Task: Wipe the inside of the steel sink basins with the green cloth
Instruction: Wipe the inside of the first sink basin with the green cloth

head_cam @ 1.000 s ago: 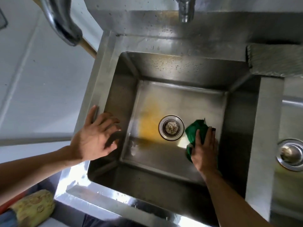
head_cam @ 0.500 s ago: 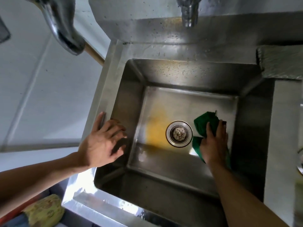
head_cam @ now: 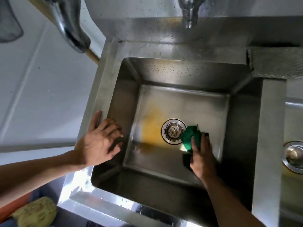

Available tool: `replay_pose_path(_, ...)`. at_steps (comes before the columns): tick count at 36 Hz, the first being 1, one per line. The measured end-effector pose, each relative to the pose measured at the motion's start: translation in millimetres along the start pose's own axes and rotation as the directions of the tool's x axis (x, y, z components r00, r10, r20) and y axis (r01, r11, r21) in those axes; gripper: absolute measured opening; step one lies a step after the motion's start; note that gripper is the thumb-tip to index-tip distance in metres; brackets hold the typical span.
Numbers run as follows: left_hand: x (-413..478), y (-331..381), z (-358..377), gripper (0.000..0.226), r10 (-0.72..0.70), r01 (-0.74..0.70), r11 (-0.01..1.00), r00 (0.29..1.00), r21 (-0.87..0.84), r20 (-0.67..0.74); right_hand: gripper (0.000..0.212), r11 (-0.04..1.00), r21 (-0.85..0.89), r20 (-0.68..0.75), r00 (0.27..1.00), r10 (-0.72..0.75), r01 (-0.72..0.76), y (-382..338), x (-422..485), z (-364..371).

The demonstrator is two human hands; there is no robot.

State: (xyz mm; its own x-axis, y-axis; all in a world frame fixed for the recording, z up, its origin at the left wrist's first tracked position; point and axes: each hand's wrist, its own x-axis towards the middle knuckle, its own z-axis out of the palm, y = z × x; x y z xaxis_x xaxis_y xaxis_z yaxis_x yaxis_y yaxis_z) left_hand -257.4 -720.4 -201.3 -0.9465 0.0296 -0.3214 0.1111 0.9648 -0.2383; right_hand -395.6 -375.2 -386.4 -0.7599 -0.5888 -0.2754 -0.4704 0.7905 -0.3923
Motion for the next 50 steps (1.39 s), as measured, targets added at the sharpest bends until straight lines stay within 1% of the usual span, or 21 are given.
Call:
replay_pose_path(3, 0.0, 0.3, -0.7, 0.049, -0.002, 0.002, 1.000, 1.000, -0.006, -0.005, 0.101, 0.974, -0.082, 0.112, 0.973, -0.202, 0.212, 2.4, -40.4, 11.9)
replay_pose_path(6, -0.3, -0.1, -0.1, 0.049, -0.007, 0.007, 1.000, 1.000, -0.011, -0.001, 0.105, 0.940, -0.130, 0.170, 0.941, -0.292, 0.315, 15.6, -32.1, -0.9)
replay_pose_path(8, 0.1, -0.7, -0.6, 0.047, -0.003, 0.003, 1.000, 1.000, -0.023, -0.012, 0.103, 0.956, -0.138, 0.164, 0.958, -0.235, 0.258, 23.8, -16.1, -11.4)
replay_pose_path(10, 0.6, -0.1, -1.5, 0.045, 0.000, 0.000, 0.999, 1.000, -0.036, -0.014, 0.103, 0.985, -0.134, 0.171, 0.981, -0.088, 0.112, 32.2, -3.0, -15.2)
replay_pose_path(12, -0.1, 0.0, -1.3, 0.046, 0.003, -0.003, 0.999, 1.000, -0.037, -0.007, 0.092, 0.992, -0.128, 0.156, 0.988, 0.017, 0.003, 36.2, 3.3, -14.1)
replay_pose_path(14, -1.0, -1.3, -0.2, 0.048, 0.007, -0.007, 0.999, 1.000, -0.038, -0.006, 0.078, 0.992, -0.127, 0.138, 0.990, 0.009, 0.009, 35.8, 4.6, -9.7)
replay_pose_path(16, -0.6, -1.9, 0.6, 0.049, 0.009, -0.009, 0.999, 1.000, -0.034, 0.001, 0.073, 0.984, -0.132, 0.160, 0.983, -0.095, 0.116, 32.5, -1.2, -6.0)
replay_pose_path(18, -0.1, -1.4, 1.4, 0.049, 0.009, -0.009, 0.999, 1.000, -0.039, -0.011, 0.071, 0.944, -0.163, 0.168, 0.951, -0.261, 0.288, 27.5, -13.1, -1.3)
replay_pose_path(21, -0.4, -1.5, 1.9, 0.046, 0.003, -0.004, 0.999, 1.000, -0.053, -0.024, 0.086, 0.820, -0.192, 0.294, 0.829, -0.476, 0.539, 10.5, -35.0, 4.2)
replay_pose_path(24, -0.6, -1.6, 0.8, 0.046, 0.002, -0.002, 0.999, 1.000, -0.052, -0.012, 0.085, 0.725, -0.228, 0.397, 0.742, -0.541, 0.650, -3.2, -45.3, 2.6)
replay_pose_path(26, -0.5, -1.8, 0.6, 0.045, 0.001, -0.002, 0.999, 1.000, -0.055, -0.013, 0.087, 0.765, -0.221, 0.376, 0.777, -0.505, 0.604, -2.0, -38.9, -3.7)
replay_pose_path(29, -0.1, -1.3, 0.3, 0.044, 0.003, -0.003, 0.999, 1.000, -0.054, -0.014, 0.097, 0.887, -0.146, 0.339, 0.864, -0.371, 0.438, 3.9, -26.9, -12.9)
replay_pose_path(32, 0.1, -0.5, 1.1, 0.045, 0.003, -0.004, 0.999, 1.000, -0.051, -0.015, 0.099, 0.913, -0.142, 0.340, 0.885, -0.318, 0.382, 4.3, -23.4, -13.6)
replay_pose_path(34, -0.1, -1.0, 1.4, 0.047, 0.007, -0.007, 0.999, 1.000, -0.049, -0.010, 0.091, 0.881, -0.160, 0.390, 0.848, -0.358, 0.445, -1.0, -24.3, -14.6)
replay_pose_path(38, -0.4, -1.7, 0.6, 0.049, 0.009, -0.009, 0.999, 1.000, -0.043, 0.006, 0.096, 0.680, -0.188, 0.586, 0.636, -0.501, 0.709, -0.4, -33.8, -7.5)
replay_pose_path(40, -0.3, -2.0, 0.4, 0.048, 0.011, -0.010, 0.999, 1.000, -0.044, 0.020, 0.097, 0.636, -0.192, 0.617, 0.596, -0.514, 0.747, 3.1, -36.0, -7.6)
replay_pose_path(41, -0.2, -2.2, 0.4, 0.048, 0.012, -0.011, 0.999, 1.000, -0.043, 0.025, 0.096, 0.646, -0.203, 0.607, 0.612, -0.506, 0.736, 5.4, -35.3, -9.6)
replay_pose_path(43, 0.0, -2.4, 0.0, 0.048, 0.012, -0.010, 0.999, 0.999, -0.040, 0.033, 0.090, 0.727, -0.229, 0.517, 0.714, -0.472, 0.647, 9.3, -30.1, -18.2)
replay_pose_path(46, 0.0, -1.9, -0.2, 0.048, 0.011, -0.010, 0.999, 1.000, -0.039, 0.024, 0.089, 0.900, -0.205, 0.361, 0.884, -0.295, 0.384, 14.0, -25.5, -22.7)
replay_pose_path(48, -0.3, -1.7, 0.6, 0.047, 0.014, -0.013, 0.999, 1.000, -0.043, 0.018, 0.097, 0.942, -0.203, 0.333, 0.923, -0.192, 0.269, 8.4, -25.1, -19.0)
replay_pose_path(50, -0.1, -1.4, 0.6, 0.047, 0.010, -0.009, 0.999, 1.000, -0.046, 0.019, 0.097, 0.943, -0.188, 0.334, 0.921, -0.202, 0.275, 2.3, -26.5, -16.1)
